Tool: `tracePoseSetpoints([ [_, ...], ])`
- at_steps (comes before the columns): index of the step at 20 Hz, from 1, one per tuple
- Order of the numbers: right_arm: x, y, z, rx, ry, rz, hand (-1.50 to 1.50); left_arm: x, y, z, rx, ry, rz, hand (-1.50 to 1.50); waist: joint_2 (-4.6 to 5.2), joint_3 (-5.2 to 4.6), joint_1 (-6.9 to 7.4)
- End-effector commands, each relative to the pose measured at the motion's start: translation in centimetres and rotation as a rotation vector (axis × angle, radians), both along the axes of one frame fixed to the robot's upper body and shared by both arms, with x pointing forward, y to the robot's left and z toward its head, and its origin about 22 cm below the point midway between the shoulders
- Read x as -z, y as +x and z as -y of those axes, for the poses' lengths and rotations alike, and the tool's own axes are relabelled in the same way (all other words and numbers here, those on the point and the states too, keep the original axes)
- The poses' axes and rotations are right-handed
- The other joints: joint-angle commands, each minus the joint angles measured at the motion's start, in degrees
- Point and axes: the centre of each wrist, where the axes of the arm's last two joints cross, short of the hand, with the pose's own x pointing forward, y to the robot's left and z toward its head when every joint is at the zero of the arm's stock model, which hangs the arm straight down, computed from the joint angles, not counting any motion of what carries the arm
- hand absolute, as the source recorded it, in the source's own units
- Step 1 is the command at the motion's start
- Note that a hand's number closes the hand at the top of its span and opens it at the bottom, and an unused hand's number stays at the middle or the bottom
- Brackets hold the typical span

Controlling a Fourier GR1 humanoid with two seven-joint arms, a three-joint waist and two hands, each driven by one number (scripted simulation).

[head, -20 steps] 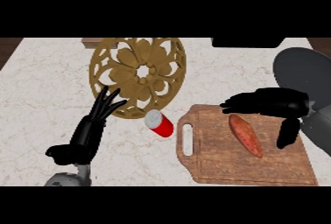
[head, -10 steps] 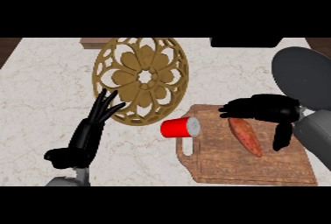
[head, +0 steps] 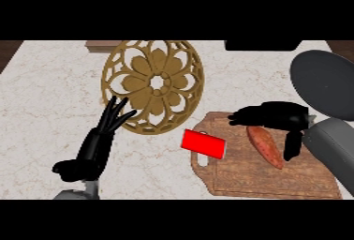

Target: Pick the sweet potato from the cutting board and place it in the pan

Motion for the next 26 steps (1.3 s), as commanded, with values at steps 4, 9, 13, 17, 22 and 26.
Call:
tracePoseSetpoints([
  [4,5.5,-0.5,-2.1,-0.043,-0.063,-0.071,-1.50,-0.2,-0.2,-1.1,0.007,-0.004,-0.013,0.00,0.18,0.03,0.48],
  [9,3.8,0.1,-2.2,-0.182,-0.091,0.020,1.50,1.2,-0.2,0.7,0.015,-0.007,-0.007,0.00,0.12,0.01,0.14],
  [13,4.5,0.8,-2.2,-0.184,-0.099,0.042,1.50,0.5,0.3,0.3,-0.002,0.000,-0.004,0.00,0.15,0.01,0.26],
  [17,5.6,-1.2,-3.0,-0.168,-0.022,0.065,1.50,-0.6,1.3,0.3,-0.007,-0.012,-0.023,0.00,-0.06,0.00,-0.52],
  [22,5.2,-0.4,-0.6,0.014,0.068,0.152,1.50,-0.1,0.7,-1.0,-0.007,0.007,-0.019,0.00,-0.05,0.01,-0.62],
  [26,3.9,0.1,2.7,0.515,0.025,0.195,1.50,0.5,-0.7,-1.0,-0.047,0.008,-0.040,0.00,-1.39,-0.09,-4.07],
])
